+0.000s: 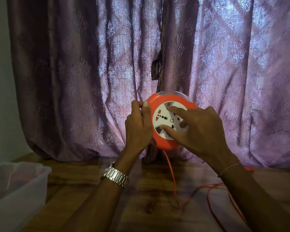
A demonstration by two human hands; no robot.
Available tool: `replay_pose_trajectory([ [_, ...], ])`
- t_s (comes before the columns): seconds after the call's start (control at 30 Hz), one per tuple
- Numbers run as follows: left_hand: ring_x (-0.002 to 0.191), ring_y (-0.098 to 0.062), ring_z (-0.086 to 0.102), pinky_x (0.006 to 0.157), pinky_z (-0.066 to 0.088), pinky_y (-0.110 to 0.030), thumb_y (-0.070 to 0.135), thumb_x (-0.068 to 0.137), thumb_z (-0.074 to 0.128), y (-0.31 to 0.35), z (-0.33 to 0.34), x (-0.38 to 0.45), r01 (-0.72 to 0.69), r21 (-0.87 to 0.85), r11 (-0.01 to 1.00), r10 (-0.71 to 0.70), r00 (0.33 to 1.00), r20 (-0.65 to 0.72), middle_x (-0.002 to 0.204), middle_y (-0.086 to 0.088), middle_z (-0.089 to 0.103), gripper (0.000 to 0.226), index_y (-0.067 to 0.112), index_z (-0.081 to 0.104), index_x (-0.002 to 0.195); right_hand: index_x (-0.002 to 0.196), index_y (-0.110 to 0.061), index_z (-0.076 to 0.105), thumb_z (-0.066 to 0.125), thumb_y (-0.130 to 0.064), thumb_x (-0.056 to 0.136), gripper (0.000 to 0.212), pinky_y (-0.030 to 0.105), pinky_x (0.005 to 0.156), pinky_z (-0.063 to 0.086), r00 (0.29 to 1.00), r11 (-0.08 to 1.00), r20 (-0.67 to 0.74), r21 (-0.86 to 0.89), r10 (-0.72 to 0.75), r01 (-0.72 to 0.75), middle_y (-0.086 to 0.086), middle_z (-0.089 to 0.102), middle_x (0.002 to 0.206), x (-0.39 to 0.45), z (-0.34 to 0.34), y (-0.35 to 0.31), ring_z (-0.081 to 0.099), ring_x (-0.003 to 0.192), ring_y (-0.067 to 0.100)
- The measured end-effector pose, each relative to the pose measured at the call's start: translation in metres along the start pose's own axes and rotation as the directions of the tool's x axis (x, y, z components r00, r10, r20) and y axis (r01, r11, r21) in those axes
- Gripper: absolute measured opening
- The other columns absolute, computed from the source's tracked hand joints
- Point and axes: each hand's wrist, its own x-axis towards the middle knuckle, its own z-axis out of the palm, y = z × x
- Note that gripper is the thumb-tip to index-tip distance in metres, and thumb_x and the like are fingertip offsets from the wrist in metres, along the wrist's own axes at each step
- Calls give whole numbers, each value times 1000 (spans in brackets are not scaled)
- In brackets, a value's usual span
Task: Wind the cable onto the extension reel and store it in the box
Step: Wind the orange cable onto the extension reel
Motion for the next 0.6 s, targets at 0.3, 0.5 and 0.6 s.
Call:
replay_pose_trajectory([
  [0.3,60,-10,63,55,52,-50,55,101,29,-2,-2,2,-3,0,1000,3,1000,-9,66,1,62,31,29,42,91,104,-32,74,46,-15,76,43,42,91,46,934,943,157,135,-322,303,5,55,138,5,1,18,48,110,28],
  [0.5,61,-10,62,56,52,-50,58,99,29,0,0,2,17,-30,999,-17,1000,-7,67,1,62,36,27,43,91,105,-46,71,32,-33,83,47,41,81,40,942,968,227,11,-247,252,0,54,141,5,-4,13,48,112,29],
  [0.6,64,-16,65,58,53,-52,56,101,31,0,0,1,24,-36,999,-23,1000,10,69,-1,64,35,25,45,93,110,-52,68,30,-35,85,48,38,77,32,941,962,249,-88,-228,257,-3,53,141,5,-7,12,45,111,27],
])
